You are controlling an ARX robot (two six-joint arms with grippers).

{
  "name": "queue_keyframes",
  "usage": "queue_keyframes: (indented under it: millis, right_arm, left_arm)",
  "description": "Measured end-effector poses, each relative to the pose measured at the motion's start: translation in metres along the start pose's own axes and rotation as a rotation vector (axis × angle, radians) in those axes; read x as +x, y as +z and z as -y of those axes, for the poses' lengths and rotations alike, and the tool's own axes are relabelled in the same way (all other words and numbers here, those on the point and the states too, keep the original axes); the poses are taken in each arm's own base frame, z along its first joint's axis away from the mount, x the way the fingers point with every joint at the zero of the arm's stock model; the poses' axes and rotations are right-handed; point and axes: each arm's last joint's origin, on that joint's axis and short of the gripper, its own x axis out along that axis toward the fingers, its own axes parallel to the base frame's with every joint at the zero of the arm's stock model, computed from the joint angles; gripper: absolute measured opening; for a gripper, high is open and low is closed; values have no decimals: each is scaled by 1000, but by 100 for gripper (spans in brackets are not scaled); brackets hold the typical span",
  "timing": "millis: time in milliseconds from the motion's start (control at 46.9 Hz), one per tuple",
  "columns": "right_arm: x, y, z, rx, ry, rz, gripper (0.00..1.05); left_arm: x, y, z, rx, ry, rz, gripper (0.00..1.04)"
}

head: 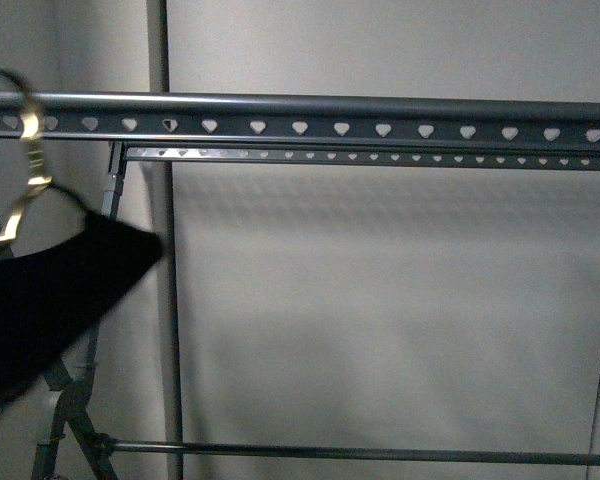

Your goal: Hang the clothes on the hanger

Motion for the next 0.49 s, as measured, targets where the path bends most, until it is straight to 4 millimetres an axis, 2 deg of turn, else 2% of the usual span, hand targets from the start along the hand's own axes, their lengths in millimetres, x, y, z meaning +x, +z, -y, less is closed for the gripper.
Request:
queue_keyframes:
  millis: [21,107,213,384,491]
  right_arm:
    - [0,0,0,0,0,0,97]
    - [0,0,0,0,0,0,97]
    - [0,0,0,0,0,0,97]
    - [0,0,0,0,0,0,97]
    - [0,0,0,0,0,0,97]
  left_arm:
    - [-6,-4,6,97,-80,-23,12]
    - [-17,-7,14,298,-220,-37,12]
    - [-15,-5,15,539,-357,-19,12]
    - [10,25,11,1005,-445,126,11]
    - [25,46,16,1287,-492,244,11]
